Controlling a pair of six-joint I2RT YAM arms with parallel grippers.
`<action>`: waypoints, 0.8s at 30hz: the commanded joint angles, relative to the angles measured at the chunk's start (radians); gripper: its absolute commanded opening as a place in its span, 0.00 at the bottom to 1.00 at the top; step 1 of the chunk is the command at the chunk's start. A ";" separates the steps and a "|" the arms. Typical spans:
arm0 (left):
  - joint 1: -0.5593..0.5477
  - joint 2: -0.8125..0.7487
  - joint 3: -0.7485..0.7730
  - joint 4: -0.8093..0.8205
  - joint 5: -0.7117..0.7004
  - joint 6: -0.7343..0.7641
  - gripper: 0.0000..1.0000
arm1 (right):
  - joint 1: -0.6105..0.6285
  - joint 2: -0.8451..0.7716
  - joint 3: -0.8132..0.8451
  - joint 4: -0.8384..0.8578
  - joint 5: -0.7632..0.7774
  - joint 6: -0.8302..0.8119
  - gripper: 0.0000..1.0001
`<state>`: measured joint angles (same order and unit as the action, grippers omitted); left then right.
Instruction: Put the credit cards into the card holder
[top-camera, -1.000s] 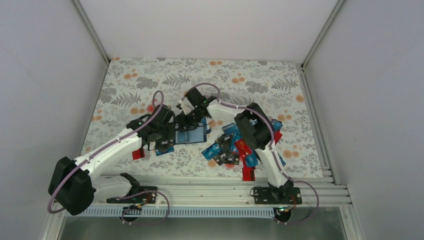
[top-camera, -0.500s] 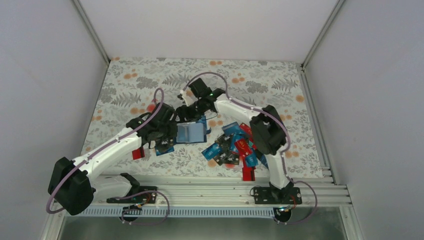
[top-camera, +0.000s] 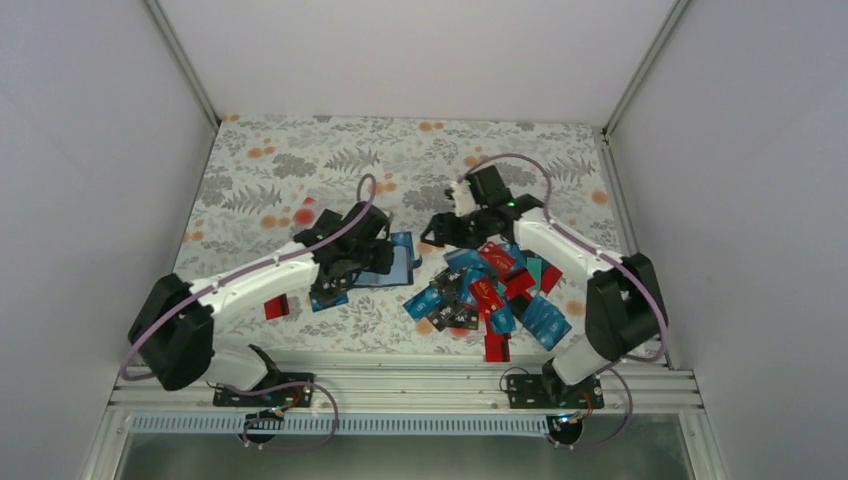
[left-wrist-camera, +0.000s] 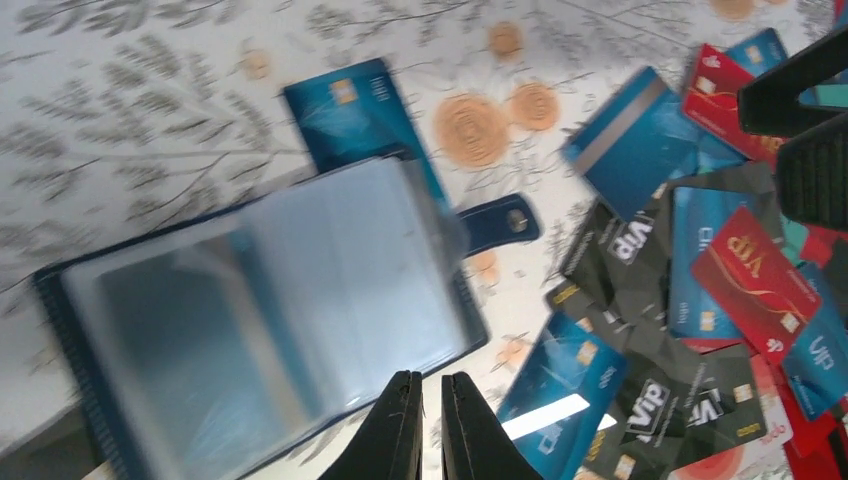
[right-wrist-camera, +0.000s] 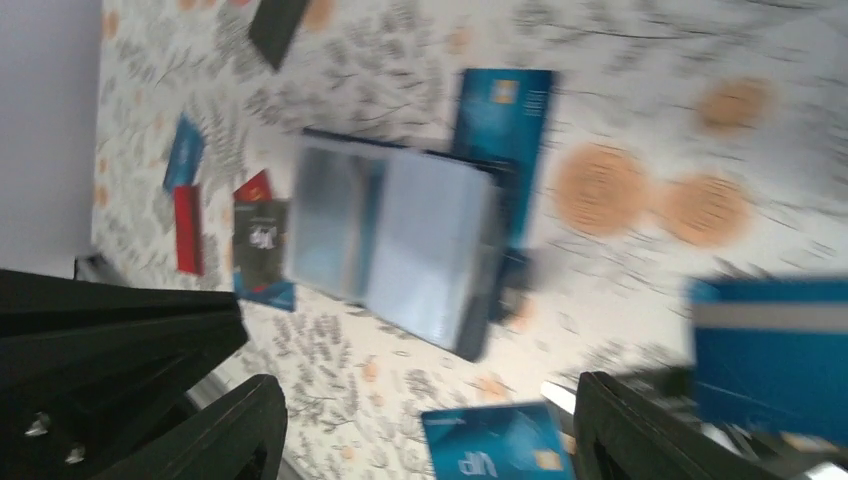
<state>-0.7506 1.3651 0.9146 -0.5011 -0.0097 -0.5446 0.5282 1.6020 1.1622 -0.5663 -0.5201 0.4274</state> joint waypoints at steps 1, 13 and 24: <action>-0.038 0.105 0.085 0.094 0.063 0.041 0.07 | -0.113 -0.127 -0.127 -0.009 0.096 0.042 0.73; -0.217 0.475 0.331 0.138 0.219 0.048 0.03 | -0.338 -0.375 -0.427 -0.098 0.307 0.140 0.73; -0.320 0.673 0.465 0.147 0.352 0.030 0.02 | -0.340 -0.467 -0.554 -0.167 0.349 0.270 0.74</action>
<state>-1.0595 2.0079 1.3491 -0.3756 0.2737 -0.5049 0.1909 1.1790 0.6590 -0.6891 -0.2012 0.6437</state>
